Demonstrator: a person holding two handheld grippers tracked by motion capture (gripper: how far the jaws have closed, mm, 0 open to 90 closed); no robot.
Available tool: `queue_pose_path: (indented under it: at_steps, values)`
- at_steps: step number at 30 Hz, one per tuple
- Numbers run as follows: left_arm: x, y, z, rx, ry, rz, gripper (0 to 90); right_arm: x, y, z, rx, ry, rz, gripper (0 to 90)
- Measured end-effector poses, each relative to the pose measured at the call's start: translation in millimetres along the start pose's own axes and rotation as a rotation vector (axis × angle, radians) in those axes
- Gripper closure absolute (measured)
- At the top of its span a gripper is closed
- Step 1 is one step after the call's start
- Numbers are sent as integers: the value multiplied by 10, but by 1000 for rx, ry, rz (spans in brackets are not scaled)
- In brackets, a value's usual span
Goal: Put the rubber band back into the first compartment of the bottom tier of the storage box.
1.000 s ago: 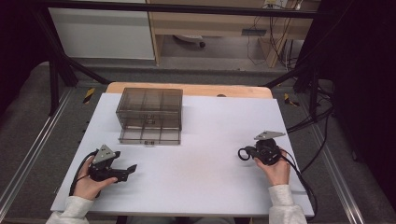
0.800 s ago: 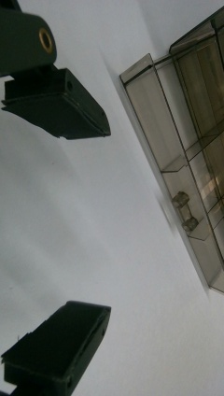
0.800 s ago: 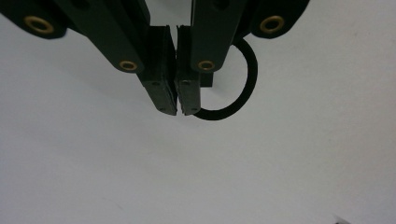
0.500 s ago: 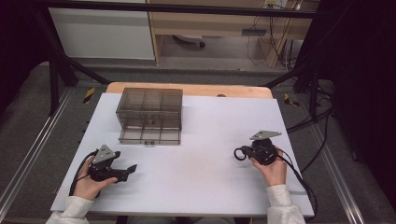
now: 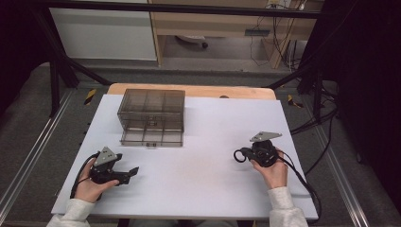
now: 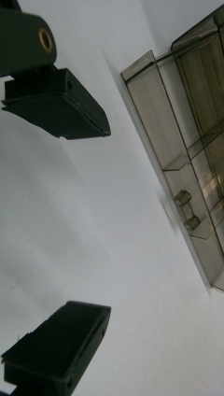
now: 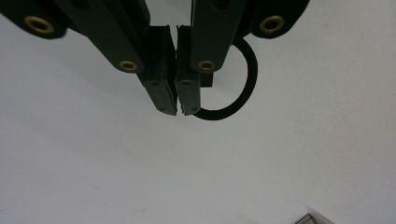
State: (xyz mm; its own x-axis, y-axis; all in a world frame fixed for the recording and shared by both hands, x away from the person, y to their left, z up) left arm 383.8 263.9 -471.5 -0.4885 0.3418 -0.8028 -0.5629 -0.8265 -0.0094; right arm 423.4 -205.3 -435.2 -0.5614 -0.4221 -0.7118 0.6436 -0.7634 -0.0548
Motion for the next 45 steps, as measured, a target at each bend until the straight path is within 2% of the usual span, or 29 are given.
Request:
queue_pose_path:
  at_steps: [35,45]
  values:
    - [-7,3,9,4,2,-3,111,-183,-214,-85,-29,10,45,873]
    - [-7,5,7,4,1,-4,111,-285,-295,-113,-36,29,61,872]
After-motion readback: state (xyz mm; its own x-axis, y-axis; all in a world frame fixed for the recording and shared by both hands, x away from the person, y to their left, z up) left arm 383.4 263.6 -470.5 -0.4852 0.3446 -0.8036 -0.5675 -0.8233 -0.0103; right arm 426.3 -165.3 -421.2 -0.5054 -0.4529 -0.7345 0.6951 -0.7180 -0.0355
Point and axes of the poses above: each handheld gripper's, and its own axes: z roughly backward along the jaws, x roughly out of its underside, y roughly to its right, the point moved 4 cm from there along -z, roughly forward along the jaws, and after that the axes turned 4 degrees about -x, right-handed, at the moved point
